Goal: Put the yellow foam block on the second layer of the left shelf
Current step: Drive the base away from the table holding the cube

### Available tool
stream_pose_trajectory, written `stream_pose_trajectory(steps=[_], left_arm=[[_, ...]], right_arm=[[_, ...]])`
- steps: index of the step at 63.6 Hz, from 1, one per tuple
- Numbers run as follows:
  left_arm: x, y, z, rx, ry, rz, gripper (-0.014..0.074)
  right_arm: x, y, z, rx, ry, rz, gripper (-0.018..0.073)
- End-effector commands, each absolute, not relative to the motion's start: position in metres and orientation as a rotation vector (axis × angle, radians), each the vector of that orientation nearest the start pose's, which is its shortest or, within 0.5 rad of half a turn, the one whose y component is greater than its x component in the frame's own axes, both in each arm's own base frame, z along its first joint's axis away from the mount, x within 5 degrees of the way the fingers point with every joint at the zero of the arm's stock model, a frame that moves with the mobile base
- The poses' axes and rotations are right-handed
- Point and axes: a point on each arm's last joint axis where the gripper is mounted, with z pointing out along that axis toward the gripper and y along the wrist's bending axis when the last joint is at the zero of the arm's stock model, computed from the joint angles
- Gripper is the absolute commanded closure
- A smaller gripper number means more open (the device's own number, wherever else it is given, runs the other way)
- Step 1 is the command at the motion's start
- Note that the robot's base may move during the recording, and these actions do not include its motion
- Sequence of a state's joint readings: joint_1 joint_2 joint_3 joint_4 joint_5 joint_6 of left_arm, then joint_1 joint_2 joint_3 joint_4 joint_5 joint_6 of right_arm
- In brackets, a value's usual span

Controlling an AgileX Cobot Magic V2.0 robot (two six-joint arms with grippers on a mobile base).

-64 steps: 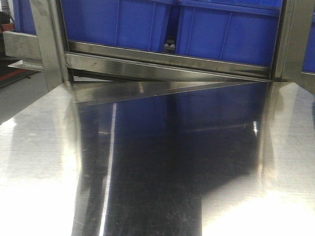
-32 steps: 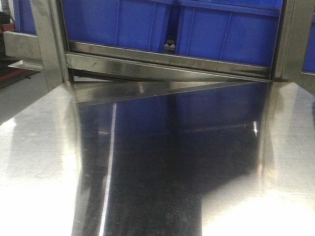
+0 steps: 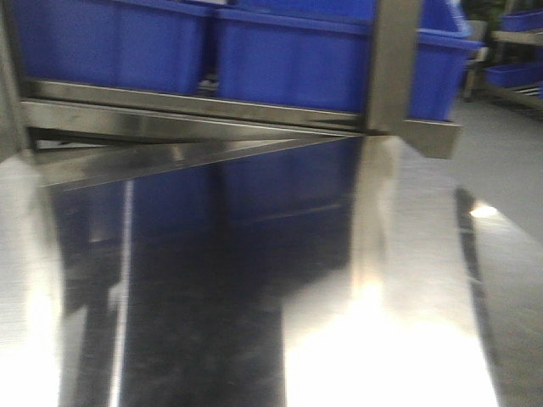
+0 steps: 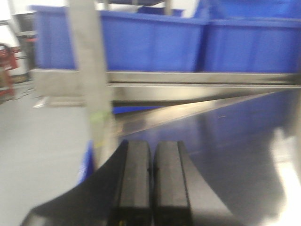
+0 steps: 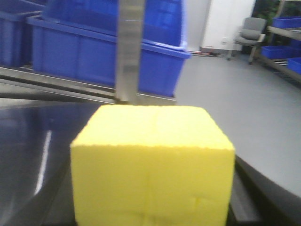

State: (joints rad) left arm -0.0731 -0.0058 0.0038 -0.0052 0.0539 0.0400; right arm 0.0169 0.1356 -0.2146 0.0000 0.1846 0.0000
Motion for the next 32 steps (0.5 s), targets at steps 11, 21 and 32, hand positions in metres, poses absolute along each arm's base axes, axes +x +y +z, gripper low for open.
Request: stream_pose_trajectory(steps=[11,21,32], left_arm=[[0.055,-0.0044,0.207,0.077,1.456,-0.044,0.0472],[0.055,-0.0044,0.207,0.077,1.456,-0.044,0.0472],[0.055,-0.0044,0.207,0.077,1.456,-0.044,0.0472]], right_arm=[[0.0591,0.0007,0.2788,-0.018,1.471,-0.001,0.0072],[0.0591,0.0007,0.2788,-0.018,1.471,-0.001,0.0072],[0.0591,0.0007,0.2788,-0.018,1.471,-0.001,0.0072]])
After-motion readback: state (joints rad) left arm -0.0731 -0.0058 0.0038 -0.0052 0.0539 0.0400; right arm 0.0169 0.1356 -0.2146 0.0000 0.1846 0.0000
